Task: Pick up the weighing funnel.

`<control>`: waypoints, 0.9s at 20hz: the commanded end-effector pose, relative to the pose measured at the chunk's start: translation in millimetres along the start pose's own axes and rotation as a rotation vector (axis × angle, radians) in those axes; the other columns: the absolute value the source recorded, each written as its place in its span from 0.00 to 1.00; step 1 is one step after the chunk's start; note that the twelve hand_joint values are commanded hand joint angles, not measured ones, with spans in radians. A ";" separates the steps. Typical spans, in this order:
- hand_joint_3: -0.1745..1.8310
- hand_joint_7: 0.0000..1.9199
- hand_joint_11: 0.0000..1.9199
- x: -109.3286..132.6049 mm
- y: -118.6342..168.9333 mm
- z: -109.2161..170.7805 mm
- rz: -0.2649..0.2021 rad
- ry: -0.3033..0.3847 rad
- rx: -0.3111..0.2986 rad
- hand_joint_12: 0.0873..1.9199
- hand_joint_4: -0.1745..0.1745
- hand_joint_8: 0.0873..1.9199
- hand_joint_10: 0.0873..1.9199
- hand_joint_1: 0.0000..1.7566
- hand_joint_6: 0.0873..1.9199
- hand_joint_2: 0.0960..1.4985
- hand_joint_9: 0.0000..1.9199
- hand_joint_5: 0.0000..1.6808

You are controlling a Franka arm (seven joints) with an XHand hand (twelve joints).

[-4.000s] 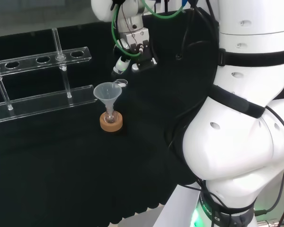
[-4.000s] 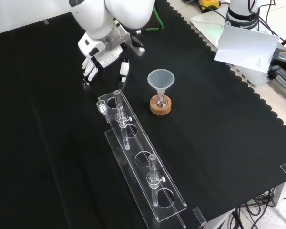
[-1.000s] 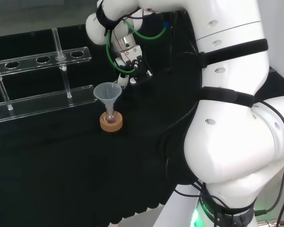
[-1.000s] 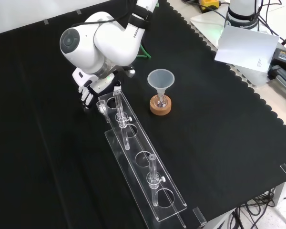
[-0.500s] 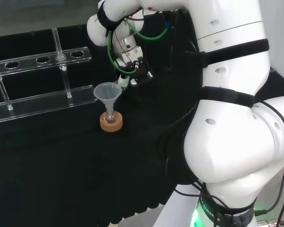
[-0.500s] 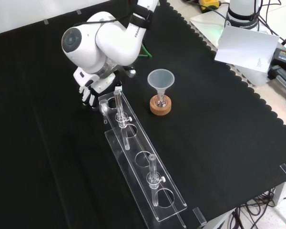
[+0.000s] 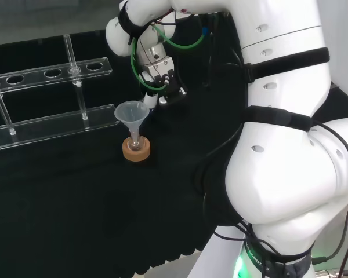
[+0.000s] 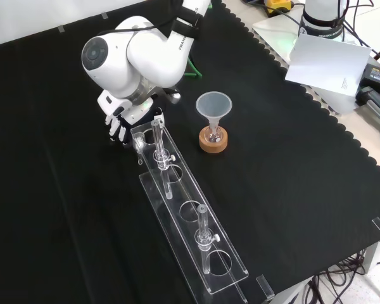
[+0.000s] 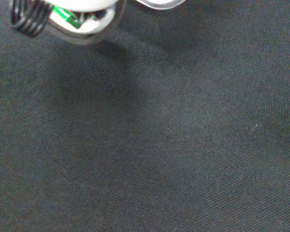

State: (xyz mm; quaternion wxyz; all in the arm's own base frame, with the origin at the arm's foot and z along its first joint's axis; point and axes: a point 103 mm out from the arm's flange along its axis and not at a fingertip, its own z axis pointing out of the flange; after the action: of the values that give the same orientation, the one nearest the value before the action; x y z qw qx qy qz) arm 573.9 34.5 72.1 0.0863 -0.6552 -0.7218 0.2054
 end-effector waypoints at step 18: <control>0.37 0.19 0.26 8.0 5.5 -0.3 0.013 0.000 0.015 0.64 0.53 0.33 0.25 0.51 0.33 0.35 0.36 0.41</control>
State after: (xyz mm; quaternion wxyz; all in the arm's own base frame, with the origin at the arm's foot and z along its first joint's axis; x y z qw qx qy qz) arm 577.9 41.7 69.3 0.0939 -0.6578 -0.7171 0.2102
